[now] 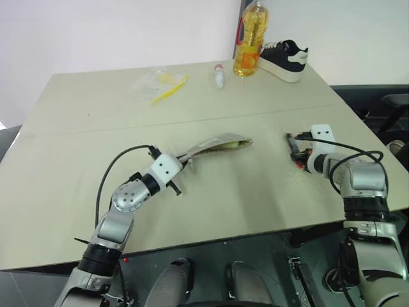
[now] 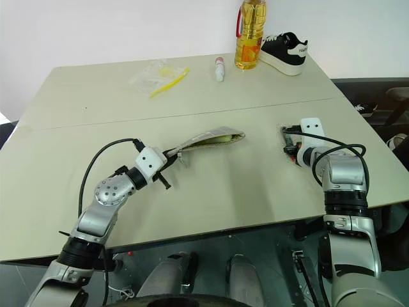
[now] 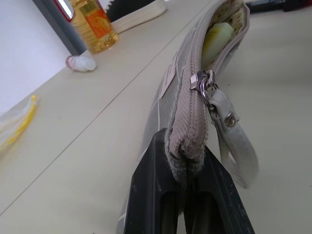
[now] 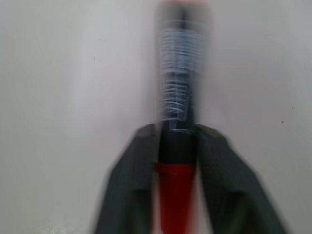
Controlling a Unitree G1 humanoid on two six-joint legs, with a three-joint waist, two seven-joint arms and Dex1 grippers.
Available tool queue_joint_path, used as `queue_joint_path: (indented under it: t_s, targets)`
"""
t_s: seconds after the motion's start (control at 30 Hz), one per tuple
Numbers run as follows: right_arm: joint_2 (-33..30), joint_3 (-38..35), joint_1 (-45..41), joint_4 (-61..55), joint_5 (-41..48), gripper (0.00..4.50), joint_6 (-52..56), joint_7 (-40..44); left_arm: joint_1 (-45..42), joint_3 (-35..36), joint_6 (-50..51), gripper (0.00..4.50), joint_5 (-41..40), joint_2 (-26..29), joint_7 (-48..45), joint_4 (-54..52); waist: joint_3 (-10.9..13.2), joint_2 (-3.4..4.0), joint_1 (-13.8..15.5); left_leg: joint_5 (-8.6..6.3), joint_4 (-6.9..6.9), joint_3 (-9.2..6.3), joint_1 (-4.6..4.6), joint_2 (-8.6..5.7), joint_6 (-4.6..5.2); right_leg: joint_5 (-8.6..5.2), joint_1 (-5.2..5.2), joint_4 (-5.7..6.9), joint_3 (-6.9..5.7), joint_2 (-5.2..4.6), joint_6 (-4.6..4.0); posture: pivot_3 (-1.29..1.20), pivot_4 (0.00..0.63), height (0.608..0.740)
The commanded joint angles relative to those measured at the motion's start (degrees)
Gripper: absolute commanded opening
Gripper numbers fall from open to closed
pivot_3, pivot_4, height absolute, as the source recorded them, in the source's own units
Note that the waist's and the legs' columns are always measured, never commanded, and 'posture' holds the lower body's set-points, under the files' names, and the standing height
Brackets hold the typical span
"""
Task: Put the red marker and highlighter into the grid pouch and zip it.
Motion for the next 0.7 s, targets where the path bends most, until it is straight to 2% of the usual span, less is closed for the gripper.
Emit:
queue_joint_path:
  t_s: [0.03,0.13,0.3,0.5,0.7]
  targets:
    - [-3.5,3.1,-0.1,-5.8,-0.9,0.40,-3.4,3.8,-0.6,1.2,-1.1,0.00,-0.3,0.6,0.4,-0.3,0.0,0.02,0.0,0.00,0.00,0.00,0.00,0.00,0.00,0.01,-0.01,0.00,0.00,0.00,0.01,0.00,0.150,0.740]
    - [-11.9,11.3,3.2,-16.2,-3.2,0.40,-13.5,15.4,-1.0,1.6,-1.2,0.00,-0.7,0.9,0.1,0.0,0.2,0.26,0.0,-0.01,-0.01,0.01,-0.06,-0.02,0.02,0.05,-0.06,-0.01,0.00,-0.01,0.11,0.00,0.150,0.740]
    - [-21.1,12.7,9.7,-31.8,2.3,0.40,-21.2,31.4,-1.4,1.9,-1.6,0.00,-1.4,1.4,-0.6,0.3,0.2,0.22,0.0,-0.07,-0.03,0.00,-0.02,0.03,0.07,0.03,0.01,-0.05,-0.08,0.00,0.23,0.00,0.150,0.740]
    - [-20.4,14.7,7.8,-35.7,2.7,0.40,-17.9,32.3,-1.5,1.7,-1.9,0.00,-2.8,1.2,-1.9,-0.6,0.2,0.20,0.1,-0.17,0.09,0.00,-0.04,0.04,-0.05,-0.08,0.03,-0.07,-0.08,-0.07,0.03,0.00,0.150,0.740]
    - [-19.6,17.8,5.5,-34.6,0.6,0.40,-18.4,32.3,-1.4,1.5,-1.7,0.00,-3.3,1.2,-2.4,-1.9,0.2,0.18,0.1,-0.17,0.05,0.00,-0.08,0.03,0.00,-0.08,-0.01,-0.12,-0.09,-0.10,0.01,0.00,0.150,0.740]
